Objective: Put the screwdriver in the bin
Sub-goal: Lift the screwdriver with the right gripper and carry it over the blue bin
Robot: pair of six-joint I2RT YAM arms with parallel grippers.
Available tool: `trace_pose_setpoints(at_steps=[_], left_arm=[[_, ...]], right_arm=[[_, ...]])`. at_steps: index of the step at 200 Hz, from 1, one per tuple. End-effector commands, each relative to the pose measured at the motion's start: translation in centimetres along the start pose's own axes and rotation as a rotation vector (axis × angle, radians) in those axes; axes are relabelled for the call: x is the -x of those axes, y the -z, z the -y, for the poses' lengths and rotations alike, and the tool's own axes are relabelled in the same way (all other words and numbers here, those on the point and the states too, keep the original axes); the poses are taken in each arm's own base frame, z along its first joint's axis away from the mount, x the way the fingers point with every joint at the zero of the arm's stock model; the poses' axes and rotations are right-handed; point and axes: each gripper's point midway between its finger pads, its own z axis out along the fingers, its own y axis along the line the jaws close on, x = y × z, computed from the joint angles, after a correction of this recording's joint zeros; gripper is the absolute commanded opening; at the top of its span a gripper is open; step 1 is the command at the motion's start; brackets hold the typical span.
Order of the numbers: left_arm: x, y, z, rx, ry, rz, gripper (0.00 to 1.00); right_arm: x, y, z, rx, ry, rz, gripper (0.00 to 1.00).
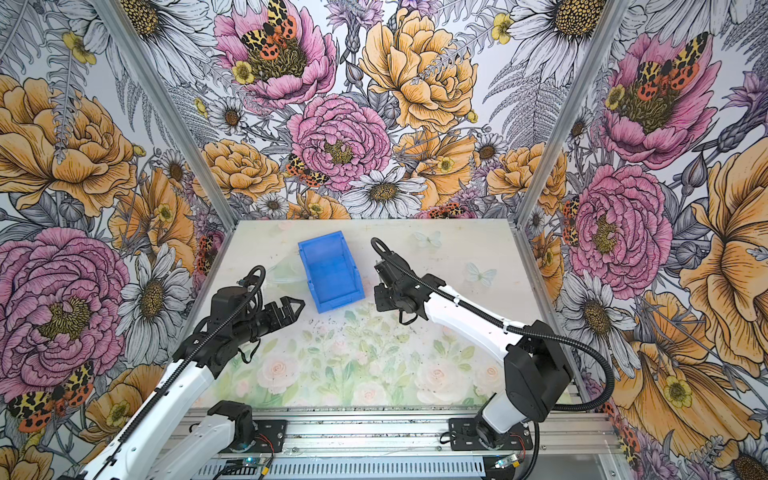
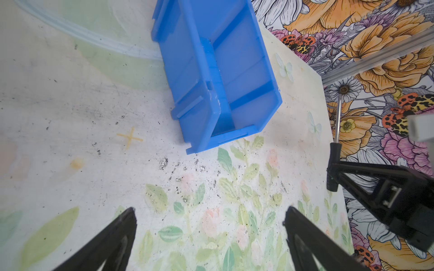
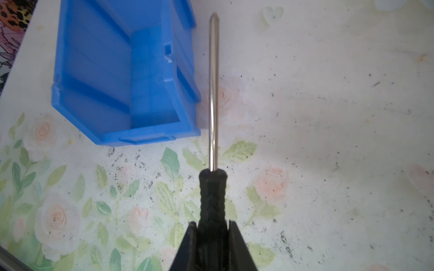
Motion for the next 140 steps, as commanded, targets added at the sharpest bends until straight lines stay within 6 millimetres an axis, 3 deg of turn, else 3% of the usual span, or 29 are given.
trace_pose_setpoints(at_steps=[1, 90, 140], left_arm=[[0.9, 0.2, -0.5, 0.019, -0.025, 0.049, 0.99], [2.9, 1.0, -2.2, 0.099, -0.03, 0.14, 0.99], [3.2, 0.4, -3.0, 0.121, -0.019, 0.143, 0.99]], right_arm=[[2.6, 0.8, -2.0, 0.047, 0.024, 0.054, 0.0], [6.2, -0.9, -6.5, 0.133, 0.055, 0.069, 0.0], [7.7, -2.9, -9.2, 0.179, 0.087, 0.065, 0.0]])
